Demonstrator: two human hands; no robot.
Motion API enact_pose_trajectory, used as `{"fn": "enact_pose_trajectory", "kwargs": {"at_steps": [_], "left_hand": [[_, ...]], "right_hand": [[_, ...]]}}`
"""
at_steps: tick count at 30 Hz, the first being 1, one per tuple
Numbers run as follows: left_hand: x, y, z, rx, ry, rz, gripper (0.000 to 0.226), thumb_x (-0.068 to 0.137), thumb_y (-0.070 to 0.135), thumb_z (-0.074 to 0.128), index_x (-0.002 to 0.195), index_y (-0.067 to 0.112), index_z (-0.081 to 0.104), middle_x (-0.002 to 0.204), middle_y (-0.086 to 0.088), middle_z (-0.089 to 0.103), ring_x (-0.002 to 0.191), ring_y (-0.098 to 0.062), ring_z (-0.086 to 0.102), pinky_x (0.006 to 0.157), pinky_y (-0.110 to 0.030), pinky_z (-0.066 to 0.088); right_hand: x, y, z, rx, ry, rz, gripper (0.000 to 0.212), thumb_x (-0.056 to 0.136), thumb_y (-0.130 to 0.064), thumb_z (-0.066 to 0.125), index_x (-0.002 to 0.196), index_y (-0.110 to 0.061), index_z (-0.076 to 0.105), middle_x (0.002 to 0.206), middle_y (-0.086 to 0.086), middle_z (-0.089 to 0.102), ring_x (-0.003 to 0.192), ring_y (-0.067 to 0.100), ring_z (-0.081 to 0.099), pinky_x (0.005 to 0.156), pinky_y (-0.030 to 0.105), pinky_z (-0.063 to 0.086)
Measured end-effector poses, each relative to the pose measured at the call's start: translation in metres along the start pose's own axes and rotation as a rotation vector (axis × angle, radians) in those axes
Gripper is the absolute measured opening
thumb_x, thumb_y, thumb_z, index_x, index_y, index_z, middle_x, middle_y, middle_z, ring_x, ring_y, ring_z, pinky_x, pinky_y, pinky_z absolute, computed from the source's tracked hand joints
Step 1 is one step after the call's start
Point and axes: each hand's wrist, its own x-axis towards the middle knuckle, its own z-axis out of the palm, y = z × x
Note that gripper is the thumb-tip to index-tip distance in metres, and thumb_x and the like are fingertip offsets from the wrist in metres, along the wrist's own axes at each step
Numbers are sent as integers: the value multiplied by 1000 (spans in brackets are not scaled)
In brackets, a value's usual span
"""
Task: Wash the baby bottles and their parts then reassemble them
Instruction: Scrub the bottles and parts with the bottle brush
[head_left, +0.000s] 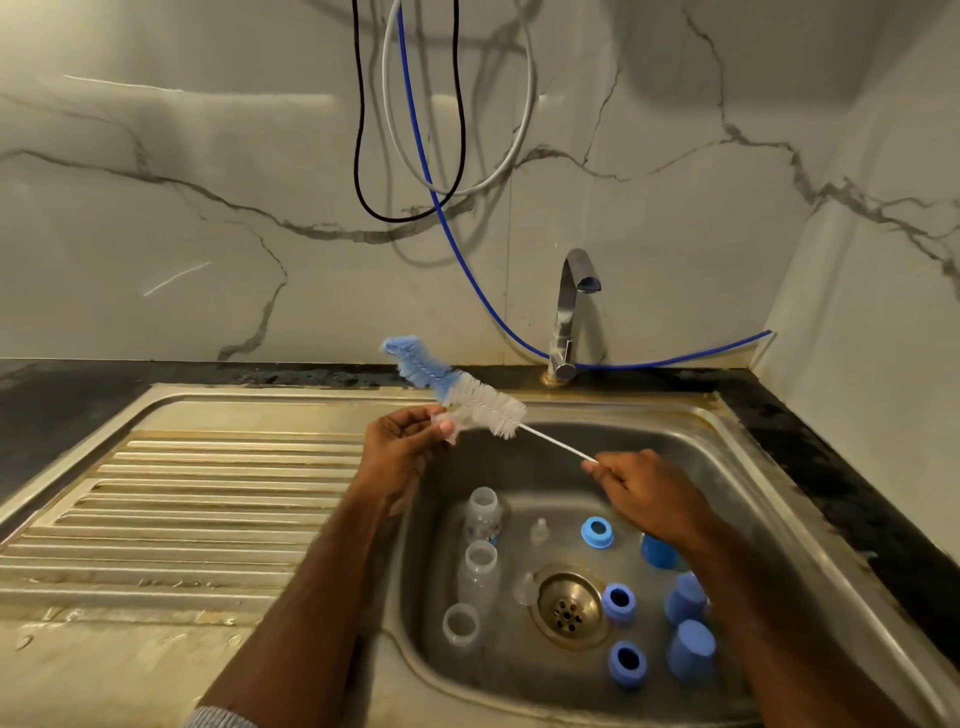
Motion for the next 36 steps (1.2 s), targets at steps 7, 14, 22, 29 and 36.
{"fn": "enact_pose_trajectory", "kwargs": {"at_steps": [7,14,22,29,36], "left_hand": [[-2,-7,16,80,-118,0,17,75,10,80,92,12,80,100,-20,75,92,-29,74,77,-31,61],[2,-5,6,-88,8,26,19,76,10,79,95,7,78,102,-21,75,94,-30,74,80,-35,62],[-1,-15,20,229,-82,38,29,73,15,80,100,4,74,97,-16,77,93,-29,75,78,-32,61],[0,-22,19,282,-59,23,31,71,21,81,98,5,73,92,-14,77,88,-32,75,75,-31,62],[6,-18,14,-307,166,-63,25,75,9,76,99,1,70,98,-18,76,94,-29,75,77,-34,62]], "right_hand": [[3,-14,14,8,32,-37,47,103,-53,39,72,-21,55,55,-1,54,52,13,52,54,34,44],[2,0,10,72,-23,5,49,101,-54,39,75,-18,60,60,4,60,58,19,59,63,43,53],[6,-12,21,-28,53,-14,50,103,-53,39,69,-19,52,52,-3,51,50,12,51,54,34,45],[10,-13,22,18,143,1,46,102,-53,39,70,-22,53,54,-2,53,48,9,48,51,30,44],[7,-9,24,-70,86,31,49,103,-53,38,65,-23,46,53,-5,50,50,9,49,51,28,40]]}}
